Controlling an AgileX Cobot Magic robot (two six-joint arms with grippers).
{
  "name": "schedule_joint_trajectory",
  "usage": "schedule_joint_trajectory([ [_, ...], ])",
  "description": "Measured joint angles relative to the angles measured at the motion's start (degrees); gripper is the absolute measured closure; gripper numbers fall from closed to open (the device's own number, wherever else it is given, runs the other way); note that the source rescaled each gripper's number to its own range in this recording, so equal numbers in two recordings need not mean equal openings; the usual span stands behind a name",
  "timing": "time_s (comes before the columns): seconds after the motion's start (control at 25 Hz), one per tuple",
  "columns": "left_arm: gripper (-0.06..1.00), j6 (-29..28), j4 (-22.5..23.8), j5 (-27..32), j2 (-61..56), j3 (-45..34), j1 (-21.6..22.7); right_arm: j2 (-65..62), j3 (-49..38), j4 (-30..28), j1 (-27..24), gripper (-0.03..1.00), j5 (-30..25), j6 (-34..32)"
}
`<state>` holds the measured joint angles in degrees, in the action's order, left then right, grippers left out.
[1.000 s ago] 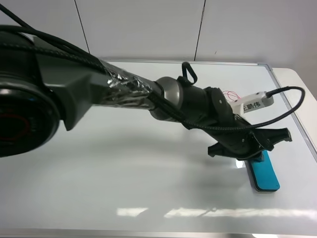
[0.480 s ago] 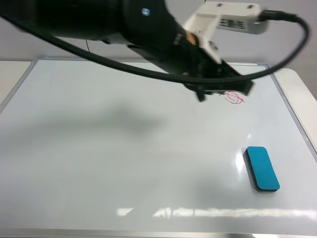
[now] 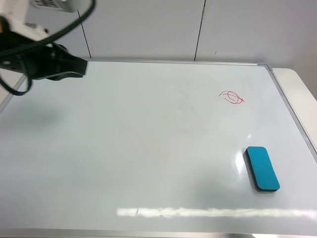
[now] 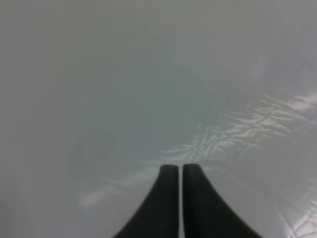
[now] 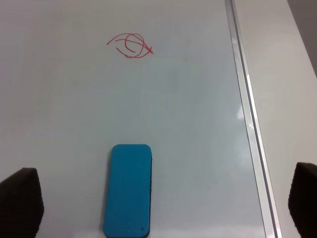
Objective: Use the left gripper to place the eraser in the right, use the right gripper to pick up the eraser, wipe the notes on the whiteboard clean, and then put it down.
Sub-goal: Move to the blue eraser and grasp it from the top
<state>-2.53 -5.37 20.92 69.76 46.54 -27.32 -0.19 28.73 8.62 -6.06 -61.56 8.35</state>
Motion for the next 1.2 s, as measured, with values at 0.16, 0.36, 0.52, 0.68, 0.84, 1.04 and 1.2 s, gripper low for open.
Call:
schedule_joint_trajectory([
  [0.16, 0.94, -0.8, 0.6, 1.7, -12.4, -4.6, 5.3, 0.0, 0.0, 0.0, 0.0, -0.03, 0.0, 0.0],
  [0.36, 0.94, -2.5, 0.8, 7.6, -26.9, -7.4, 11.2, 0.0, 0.0, 0.0, 0.0, -0.03, 0.0, 0.0],
  [0.52, 0.94, -2.5, 2.3, 13.9, -37.8, -8.5, 15.0, 0.0, 0.0, 0.0, 0.0, -0.03, 0.0, 0.0],
  [0.68, 0.94, -2.5, 5.7, 17.7, -47.2, -8.5, 18.1, 0.0, 0.0, 0.0, 0.0, -0.03, 0.0, 0.0],
  [0.84, 0.94, -2.5, 6.3, 19.1, -55.1, -8.5, 19.5, 0.0, 0.0, 0.0, 0.0, -0.03, 0.0, 0.0],
  [1.04, 0.65, -5.9, 9.2, 22.1, -63.2, -8.5, 19.6, 0.0, 0.0, 0.0, 0.0, -0.03, 0.0, 0.0],
  [1.2, 0.12, -9.2, 15.1, 26.4, -68.0, -8.5, 19.6, 0.0, 0.0, 0.0, 0.0, -0.03, 0.0, 0.0],
])
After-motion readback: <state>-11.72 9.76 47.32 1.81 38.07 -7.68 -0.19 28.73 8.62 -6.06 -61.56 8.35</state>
